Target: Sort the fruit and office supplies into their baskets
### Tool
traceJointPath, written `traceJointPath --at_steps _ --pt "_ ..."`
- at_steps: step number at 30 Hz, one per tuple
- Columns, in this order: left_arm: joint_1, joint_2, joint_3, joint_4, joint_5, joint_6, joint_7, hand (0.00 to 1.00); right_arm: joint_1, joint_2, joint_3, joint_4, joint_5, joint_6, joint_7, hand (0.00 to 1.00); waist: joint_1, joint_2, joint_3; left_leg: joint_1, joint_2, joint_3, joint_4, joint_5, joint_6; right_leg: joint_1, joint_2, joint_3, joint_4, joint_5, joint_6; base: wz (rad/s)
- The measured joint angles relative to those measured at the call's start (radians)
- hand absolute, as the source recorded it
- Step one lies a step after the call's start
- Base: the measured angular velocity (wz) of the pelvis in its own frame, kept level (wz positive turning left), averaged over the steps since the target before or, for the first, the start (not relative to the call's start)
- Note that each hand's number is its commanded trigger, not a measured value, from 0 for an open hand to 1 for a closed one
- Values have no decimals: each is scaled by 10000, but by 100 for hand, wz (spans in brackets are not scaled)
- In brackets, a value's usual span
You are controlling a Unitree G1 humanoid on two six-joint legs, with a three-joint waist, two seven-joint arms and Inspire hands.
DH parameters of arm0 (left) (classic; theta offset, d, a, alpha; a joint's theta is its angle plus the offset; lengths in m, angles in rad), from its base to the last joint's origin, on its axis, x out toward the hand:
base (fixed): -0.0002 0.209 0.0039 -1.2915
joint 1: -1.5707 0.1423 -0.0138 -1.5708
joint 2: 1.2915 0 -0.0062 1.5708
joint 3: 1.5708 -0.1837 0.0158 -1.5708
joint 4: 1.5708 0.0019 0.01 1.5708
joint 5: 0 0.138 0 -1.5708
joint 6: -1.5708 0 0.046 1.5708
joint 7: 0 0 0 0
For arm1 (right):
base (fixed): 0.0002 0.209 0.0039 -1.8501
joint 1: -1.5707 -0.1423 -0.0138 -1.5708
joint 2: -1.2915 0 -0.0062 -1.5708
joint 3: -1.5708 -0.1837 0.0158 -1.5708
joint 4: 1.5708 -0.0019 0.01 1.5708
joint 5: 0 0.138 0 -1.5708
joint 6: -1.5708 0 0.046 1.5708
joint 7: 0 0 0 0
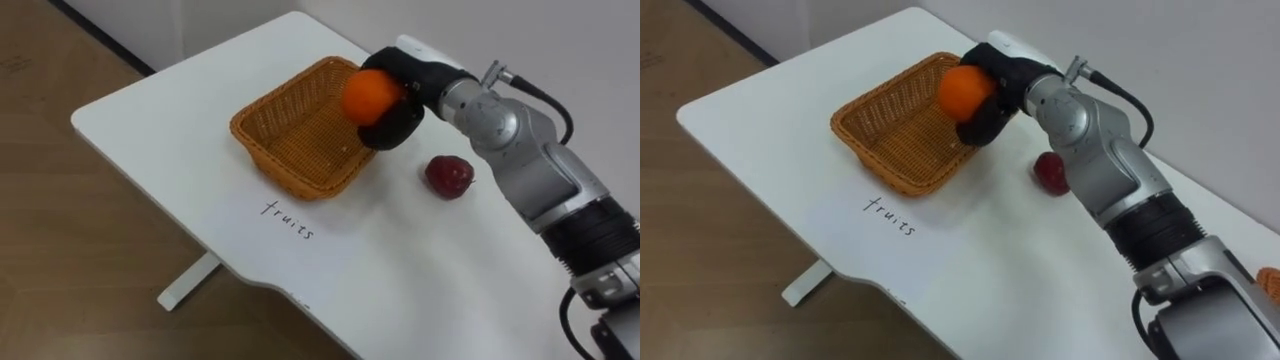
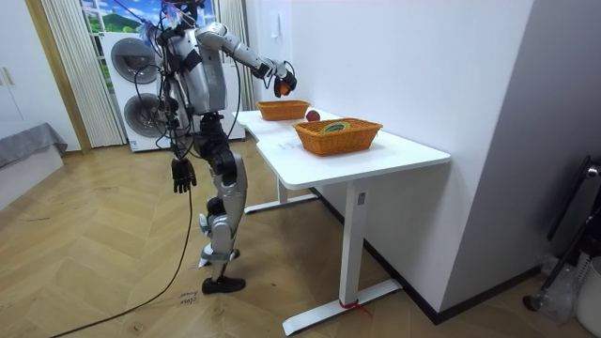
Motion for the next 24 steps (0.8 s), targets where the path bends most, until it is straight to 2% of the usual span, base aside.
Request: traceJointPath --at_steps 11,17,24 --pt "17 5 9 -12 104 4 45 0 0 0 121 217 -5 -25 -240 100 17 -2 -1 -36 -55 -116 52 4 5 -3 -27 -51 -1 -29 46 2" --pt "15 -7 6 -7 106 11 134 0 0 1 124 636 -3 -20 -251 100 171 4 2 -27 -140 -115 50 31 53 -7 -111 -57 -2 -63 100 0" --pt "21 -13 -2 -33 110 19 160 0 -1 7 124 697 43 -41 -634 100 307 9 6 -164 -209 -237 67 53 87 -20 -155 -312 -2 -63 102 6"
